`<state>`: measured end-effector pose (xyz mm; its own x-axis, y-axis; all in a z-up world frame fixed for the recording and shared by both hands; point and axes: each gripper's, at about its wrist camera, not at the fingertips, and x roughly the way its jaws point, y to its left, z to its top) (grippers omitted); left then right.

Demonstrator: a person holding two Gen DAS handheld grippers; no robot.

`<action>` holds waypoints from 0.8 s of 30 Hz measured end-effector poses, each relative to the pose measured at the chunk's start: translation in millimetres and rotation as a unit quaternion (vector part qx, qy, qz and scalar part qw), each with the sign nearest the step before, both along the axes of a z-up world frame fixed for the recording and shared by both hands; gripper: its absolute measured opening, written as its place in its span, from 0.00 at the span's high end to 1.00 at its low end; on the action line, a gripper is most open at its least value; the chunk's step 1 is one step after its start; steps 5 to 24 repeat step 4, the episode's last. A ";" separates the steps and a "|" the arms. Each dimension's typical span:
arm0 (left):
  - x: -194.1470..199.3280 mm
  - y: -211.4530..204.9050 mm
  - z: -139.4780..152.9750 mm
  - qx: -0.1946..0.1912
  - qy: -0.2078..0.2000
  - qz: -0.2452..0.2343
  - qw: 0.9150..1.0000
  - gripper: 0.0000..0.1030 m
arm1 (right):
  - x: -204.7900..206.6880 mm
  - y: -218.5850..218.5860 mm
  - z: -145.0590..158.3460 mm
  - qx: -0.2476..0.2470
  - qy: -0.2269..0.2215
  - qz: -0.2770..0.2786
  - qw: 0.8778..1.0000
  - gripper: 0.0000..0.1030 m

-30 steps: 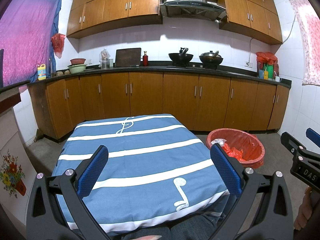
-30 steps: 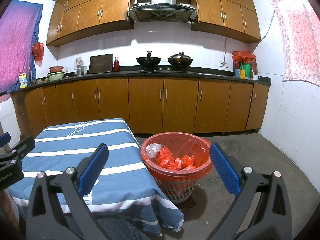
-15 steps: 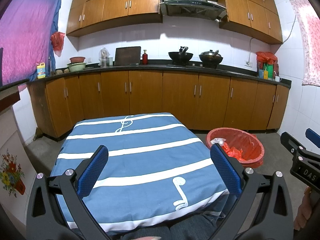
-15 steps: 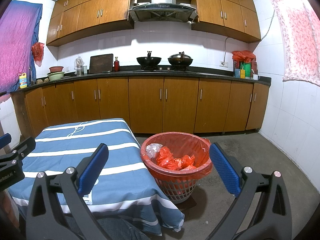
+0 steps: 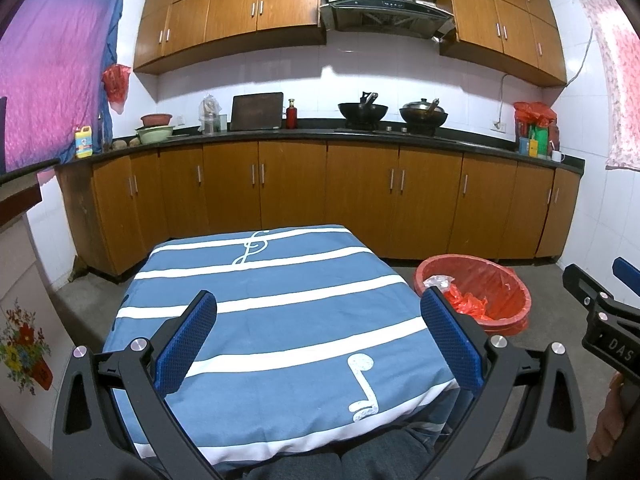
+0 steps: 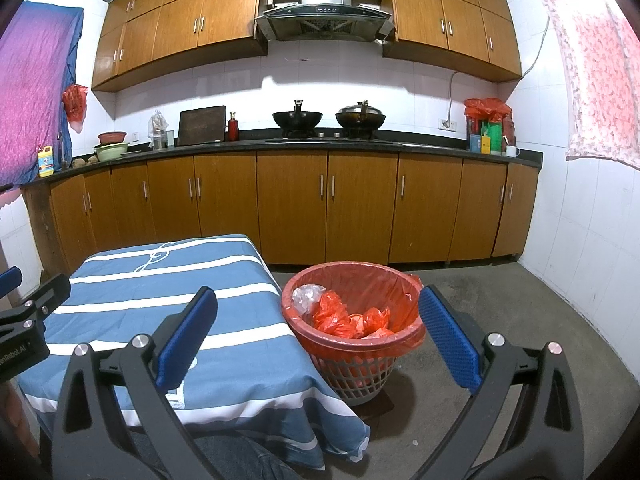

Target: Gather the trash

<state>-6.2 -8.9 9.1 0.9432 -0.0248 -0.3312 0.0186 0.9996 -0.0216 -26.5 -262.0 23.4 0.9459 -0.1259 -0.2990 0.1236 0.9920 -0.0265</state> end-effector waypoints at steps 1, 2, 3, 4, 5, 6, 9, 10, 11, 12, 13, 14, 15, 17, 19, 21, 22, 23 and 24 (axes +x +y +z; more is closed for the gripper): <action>0.6 0.5 -0.3 0.001 0.000 0.000 1.000 0.02 | 0.1 -0.2 0.1 0.000 0.000 0.000 1.000 0.04; 0.7 0.6 -0.4 0.001 0.000 0.000 1.000 0.02 | -0.8 1.0 -0.2 0.000 0.000 0.000 1.000 0.04; 0.7 0.6 -0.3 0.001 0.000 0.000 1.000 0.02 | -0.3 1.6 -1.3 0.000 0.000 0.000 1.000 0.04; 0.7 0.5 -0.2 0.001 0.000 0.000 1.000 0.02 | -0.9 2.3 -1.6 0.000 0.000 0.000 1.000 0.04; 0.7 0.5 -0.2 0.001 0.000 0.000 1.000 0.02 | -0.9 2.3 -1.6 0.000 0.000 0.000 1.000 0.04; 0.7 0.5 -0.2 0.001 0.000 0.000 1.000 0.02 | -0.9 2.3 -1.6 0.000 0.000 0.000 1.000 0.04; 0.7 0.5 -0.2 0.001 0.000 0.000 1.000 0.02 | -0.9 2.3 -1.6 0.000 0.000 0.000 1.000 0.04; 0.7 0.5 -0.2 0.001 0.000 0.000 1.000 0.02 | -0.9 2.3 -1.6 0.000 0.000 0.000 1.000 0.04; 0.7 0.5 -0.2 0.001 0.000 0.000 1.000 0.02 | -0.9 2.3 -1.6 0.000 0.000 0.000 1.000 0.04; 0.7 0.5 -0.2 0.001 0.000 0.000 1.000 0.02 | -0.9 2.3 -1.6 0.000 0.000 0.000 1.000 0.04; 0.7 0.5 -0.2 0.001 0.000 0.000 1.000 0.02 | -0.9 2.3 -1.6 0.000 0.000 0.000 1.000 0.04; 0.7 0.5 -0.2 0.001 0.000 0.000 1.000 0.02 | -0.9 2.3 -1.6 0.000 0.000 0.000 1.000 0.04; 0.7 0.5 -0.2 0.001 0.000 0.000 1.000 0.02 | -0.9 2.3 -1.6 0.000 0.000 0.000 1.000 0.04; 0.7 0.5 -0.2 0.001 0.000 0.000 1.000 0.02 | -0.9 2.3 -1.6 0.000 0.000 0.000 1.000 0.04; 0.7 0.5 -0.2 0.001 0.000 0.000 1.000 0.02 | -0.9 2.3 -1.6 0.000 0.000 0.000 1.000 0.04; 0.7 0.5 -0.2 0.001 0.000 0.000 1.000 0.02 | -0.9 2.3 -1.6 0.000 0.000 0.000 1.000 0.04; 0.7 0.5 -0.2 0.001 0.000 0.000 1.000 0.02 | -0.9 2.3 -1.6 0.000 0.000 0.000 1.000 0.04; 0.7 0.5 -0.2 0.001 0.000 0.000 1.000 0.02 | -0.9 2.3 -1.6 0.000 0.000 0.000 1.000 0.04; 0.7 0.5 -0.2 0.001 0.000 0.000 1.000 0.02 | -0.9 2.3 -1.6 0.000 0.000 0.000 1.000 0.04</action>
